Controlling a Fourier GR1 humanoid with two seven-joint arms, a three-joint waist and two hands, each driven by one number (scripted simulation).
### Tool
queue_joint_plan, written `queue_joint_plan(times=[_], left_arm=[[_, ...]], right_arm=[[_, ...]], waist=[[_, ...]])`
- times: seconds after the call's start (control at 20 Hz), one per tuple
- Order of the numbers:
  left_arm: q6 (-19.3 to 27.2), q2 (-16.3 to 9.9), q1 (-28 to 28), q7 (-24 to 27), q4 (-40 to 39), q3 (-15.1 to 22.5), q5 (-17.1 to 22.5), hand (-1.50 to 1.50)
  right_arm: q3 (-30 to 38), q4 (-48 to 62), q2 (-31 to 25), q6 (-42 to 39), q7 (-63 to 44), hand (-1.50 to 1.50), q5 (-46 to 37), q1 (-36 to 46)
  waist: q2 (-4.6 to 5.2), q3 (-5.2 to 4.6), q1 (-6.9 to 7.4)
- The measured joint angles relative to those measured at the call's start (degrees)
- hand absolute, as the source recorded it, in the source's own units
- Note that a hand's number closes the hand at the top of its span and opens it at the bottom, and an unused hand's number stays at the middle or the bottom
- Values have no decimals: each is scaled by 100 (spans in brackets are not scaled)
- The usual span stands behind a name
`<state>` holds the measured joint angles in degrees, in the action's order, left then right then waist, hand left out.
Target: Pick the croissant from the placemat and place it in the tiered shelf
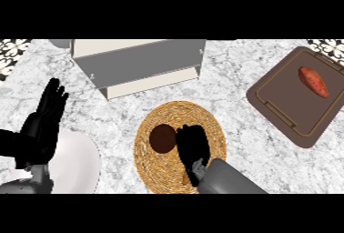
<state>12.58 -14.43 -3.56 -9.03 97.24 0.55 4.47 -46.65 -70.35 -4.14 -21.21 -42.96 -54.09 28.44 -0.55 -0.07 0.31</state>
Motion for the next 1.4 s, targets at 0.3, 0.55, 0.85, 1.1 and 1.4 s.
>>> queue_joint_plan(times=[0.3,0.55,0.85,1.1,1.4], left_arm=[[-40,159,-33,53,-84,-16,-103,0],[-58,243,-193,37,-164,108,-177,0],[-116,246,-350,44,-312,79,-170,0],[-129,264,-353,103,-386,55,-170,0],[-59,294,-380,18,-396,53,-226,0]], right_arm=[[-51,-93,151,139,91,150,-220,42],[-370,-224,324,1057,-690,150,688,296],[-797,-597,383,2103,-1368,150,1836,927],[-675,-1177,381,2975,-1664,150,2103,1531],[-180,-1638,349,3448,-2104,150,1826,2413]], waist=[[28,-5,9],[78,5,202],[87,6,285],[55,5,276],[4,1,148]])
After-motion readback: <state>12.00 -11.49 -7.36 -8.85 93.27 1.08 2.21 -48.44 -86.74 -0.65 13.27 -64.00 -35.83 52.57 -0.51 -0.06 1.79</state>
